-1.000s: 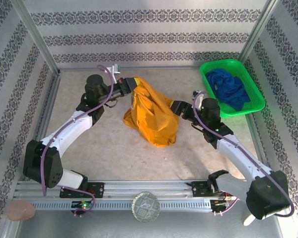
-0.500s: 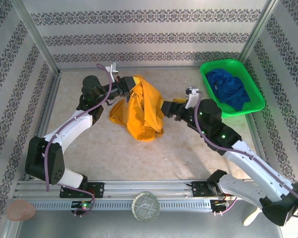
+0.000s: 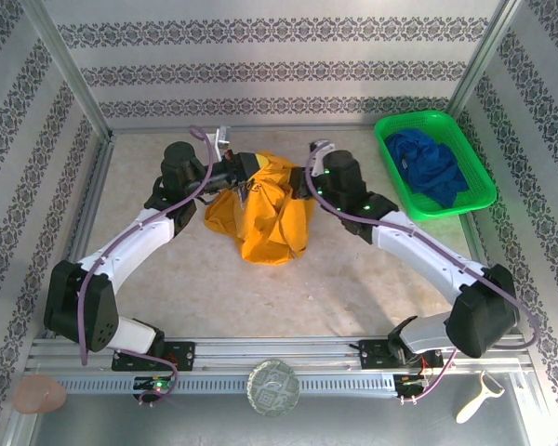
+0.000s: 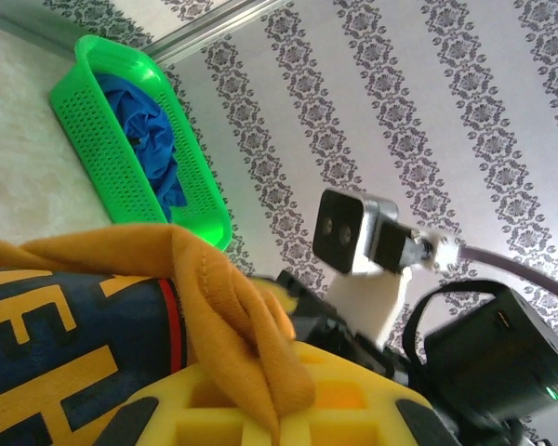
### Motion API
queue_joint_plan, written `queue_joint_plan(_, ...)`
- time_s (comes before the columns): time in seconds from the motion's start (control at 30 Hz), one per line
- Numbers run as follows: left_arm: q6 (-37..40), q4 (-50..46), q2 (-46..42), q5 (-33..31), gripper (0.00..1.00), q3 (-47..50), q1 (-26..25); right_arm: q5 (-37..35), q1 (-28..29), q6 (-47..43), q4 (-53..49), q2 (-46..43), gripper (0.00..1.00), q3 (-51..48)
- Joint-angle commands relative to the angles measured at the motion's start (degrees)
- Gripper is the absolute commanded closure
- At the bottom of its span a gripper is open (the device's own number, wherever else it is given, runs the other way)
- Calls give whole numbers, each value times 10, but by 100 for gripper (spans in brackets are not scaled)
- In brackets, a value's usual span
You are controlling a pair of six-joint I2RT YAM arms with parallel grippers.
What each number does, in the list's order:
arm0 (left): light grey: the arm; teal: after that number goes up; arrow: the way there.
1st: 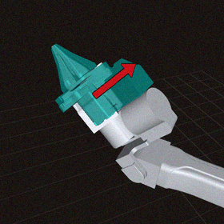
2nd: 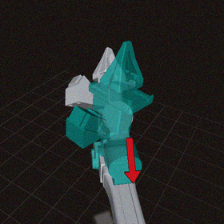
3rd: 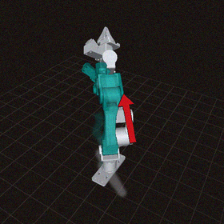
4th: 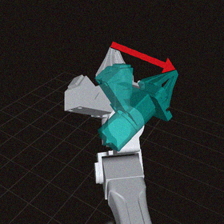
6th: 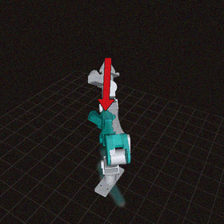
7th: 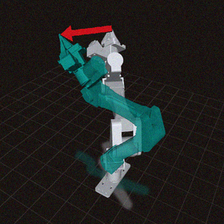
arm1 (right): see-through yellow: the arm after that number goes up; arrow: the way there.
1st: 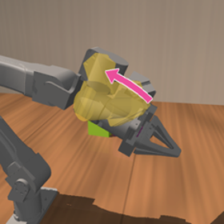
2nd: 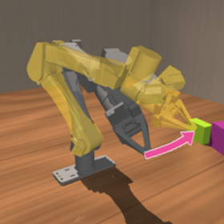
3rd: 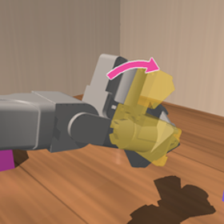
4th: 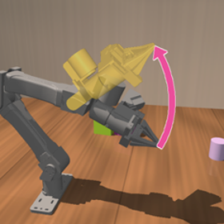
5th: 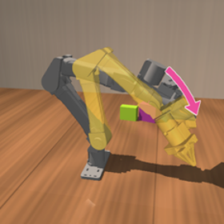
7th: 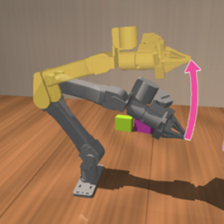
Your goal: Fold the inside-out t-shirt
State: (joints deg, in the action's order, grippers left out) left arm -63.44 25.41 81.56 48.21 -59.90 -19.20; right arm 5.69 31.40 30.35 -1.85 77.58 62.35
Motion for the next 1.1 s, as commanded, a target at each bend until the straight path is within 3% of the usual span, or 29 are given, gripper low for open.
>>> queue_joint_plan(0.0,-7,37,-36,30,100,-4,33,49,-66,23,21,-62,100,-46)
queue_joint_plan(0.1,-31,80,-27,52,100,7,52,100,-106,35,33,-93,100,-69)
queue_joint_plan(0.17,-28,81,-21,63,84,8,57,175,-124,46,65,-103,100,-78)
queue_joint_plan(0.3,17,26,-31,49,54,17,59,249,-136,65,89,-104,100,-74)
queue_joint_plan(0.4,71,-49,-69,-2,38,34,58,292,-139,92,124,-102,100,-75)
queue_joint_plan(0.47,126,-133,-115,-73,30,41,48,317,-140,117,152,-102,100,-76)
queue_joint_plan(0.6,251,-285,-190,-204,24,22,-14,336,-138,145,173,-104,100,-73)
queue_joint_plan(0.67,321,-353,-208,-284,23,1,-68,342,-137,153,174,-105,100,-68)
queue_joint_plan(0.83,465,-447,-190,-451,22,-45,-189,346,-134,160,167,-105,100,-49)
queue_joint_plan(0.93,509,-482,-173,-566,18,-61,-220,339,-133,153,146,-107,100,-38)
queue_joint_plan(1.0,527,-480,-175,-580,15,-60,-222,333,-133,148,132,-108,100,-33)
queue_joint_plan(1.07,539,-461,-178,-547,13,-56,-228,330,-133,145,123,-106,100,-28)
